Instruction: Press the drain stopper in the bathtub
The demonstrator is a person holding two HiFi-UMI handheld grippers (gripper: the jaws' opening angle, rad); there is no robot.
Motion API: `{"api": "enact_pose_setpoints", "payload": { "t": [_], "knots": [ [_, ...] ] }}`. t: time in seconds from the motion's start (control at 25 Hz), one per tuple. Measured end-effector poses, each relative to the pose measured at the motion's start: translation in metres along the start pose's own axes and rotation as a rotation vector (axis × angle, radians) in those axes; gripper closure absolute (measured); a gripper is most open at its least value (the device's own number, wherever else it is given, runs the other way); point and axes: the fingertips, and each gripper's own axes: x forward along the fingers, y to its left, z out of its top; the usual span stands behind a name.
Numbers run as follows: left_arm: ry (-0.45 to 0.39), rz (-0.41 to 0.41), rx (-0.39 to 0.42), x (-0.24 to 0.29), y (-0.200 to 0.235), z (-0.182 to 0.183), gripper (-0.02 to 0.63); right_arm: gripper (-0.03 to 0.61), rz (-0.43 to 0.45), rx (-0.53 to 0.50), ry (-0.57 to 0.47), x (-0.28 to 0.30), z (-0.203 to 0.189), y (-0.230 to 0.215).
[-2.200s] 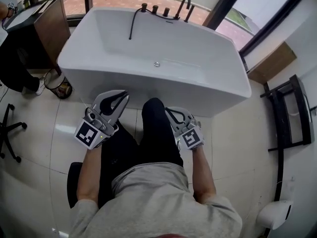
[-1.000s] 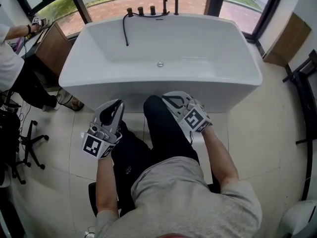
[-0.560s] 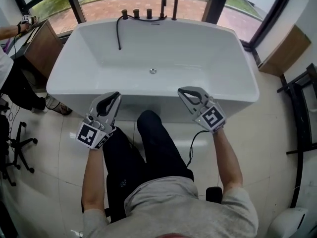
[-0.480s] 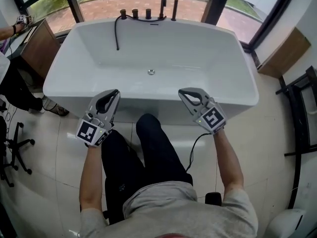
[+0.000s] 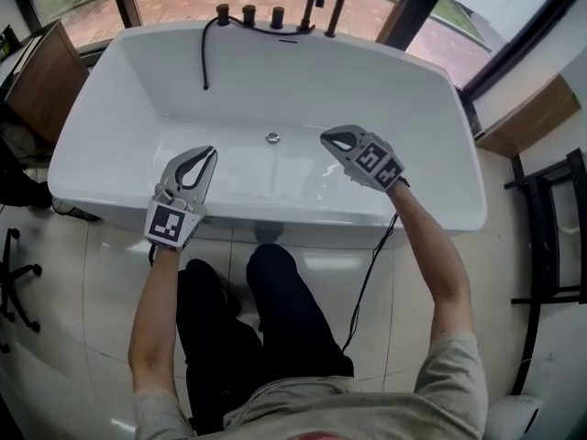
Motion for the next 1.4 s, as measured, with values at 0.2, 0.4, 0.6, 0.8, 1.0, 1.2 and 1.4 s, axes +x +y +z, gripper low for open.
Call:
{"api": "enact_pose_setpoints", "payload": {
  "t": [0.2,0.4,0.6,0.8,1.0,1.2,1.4],
  "knots": [
    [-0.059,0.032,-0.087,0.02,0.041,-0.019,0.591,0.578,0.055,0.198,0.056,0.118,-0.051,-0.049],
    [-0.088,0.017,-0.095,0.056,0.087,-0.024,0.589,0.578,-0.049,0.516,-0.09,0.181,-0.075,-0.086],
    [-0.02,-0.01,-0.138,0.06,0.102,-0.063,0.59,0.578,0.02,0.385,0.024,0.151,-0.093,-0.075],
    [-0.213,0.039,-0.191,0.019,0.145,-0.01,0.595,0.578,0.039,0.218,0.025,0.035,-0.038,-0.098],
    [-0.314,0.109,-0.176,-0.027,0.17,0.039,0.597,0.578,-0.067,0.197,-0.228,-0.065,0.085,-0.133],
    [-0.277,0.062,-0.104,-0.063,0.174,0.062,0.611,0.578,0.037,0.069,-0.175,-0.112,0.128,-0.102],
    [0.1,-0.179,0.213,-0.042,0.18,0.067,0.611,0.578,0.203,-0.213,0.206,-0.133,0.123,-0.109]
  ]
}}
